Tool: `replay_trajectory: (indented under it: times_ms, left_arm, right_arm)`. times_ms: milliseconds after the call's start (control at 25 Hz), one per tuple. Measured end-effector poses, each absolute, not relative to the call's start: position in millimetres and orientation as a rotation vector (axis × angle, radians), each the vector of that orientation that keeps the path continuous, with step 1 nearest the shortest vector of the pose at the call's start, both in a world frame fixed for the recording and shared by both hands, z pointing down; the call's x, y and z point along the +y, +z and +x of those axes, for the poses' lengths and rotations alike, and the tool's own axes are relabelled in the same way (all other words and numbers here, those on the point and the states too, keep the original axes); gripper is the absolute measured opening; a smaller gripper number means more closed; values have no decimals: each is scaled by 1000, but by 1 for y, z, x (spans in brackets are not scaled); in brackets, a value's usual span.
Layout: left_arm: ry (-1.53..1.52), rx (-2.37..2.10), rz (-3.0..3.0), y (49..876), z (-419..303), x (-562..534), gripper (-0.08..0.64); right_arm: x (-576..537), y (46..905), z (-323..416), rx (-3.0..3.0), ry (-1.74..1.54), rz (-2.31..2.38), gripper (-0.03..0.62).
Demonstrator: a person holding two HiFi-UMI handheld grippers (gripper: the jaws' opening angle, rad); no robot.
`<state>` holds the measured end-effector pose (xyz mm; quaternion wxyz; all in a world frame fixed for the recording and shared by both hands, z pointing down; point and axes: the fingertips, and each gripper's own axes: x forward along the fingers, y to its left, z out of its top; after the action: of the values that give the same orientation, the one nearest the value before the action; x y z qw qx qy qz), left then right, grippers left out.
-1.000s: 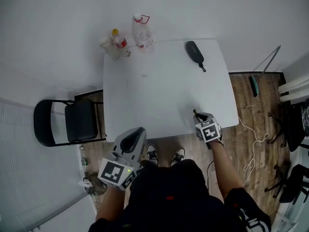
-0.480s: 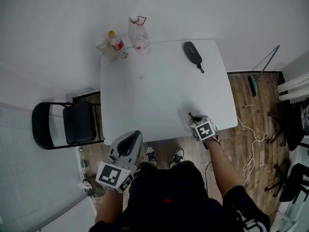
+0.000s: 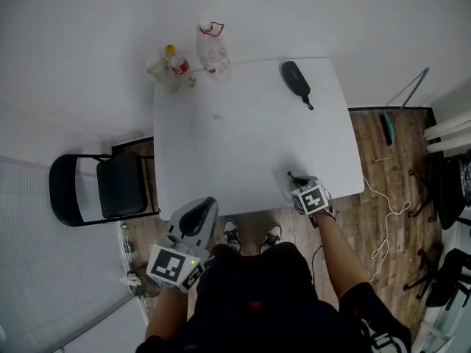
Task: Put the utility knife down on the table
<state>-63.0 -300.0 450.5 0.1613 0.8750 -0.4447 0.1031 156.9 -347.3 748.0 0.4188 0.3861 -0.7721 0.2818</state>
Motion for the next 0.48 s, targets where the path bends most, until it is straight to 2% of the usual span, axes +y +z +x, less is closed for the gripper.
replay_trajectory:
  times_ms: [480]
  left_arm:
    - [253, -1241, 2485, 450, -63, -300, 37]
  right_arm:
    - [-347, 746, 155, -1923, 679, 961, 66]
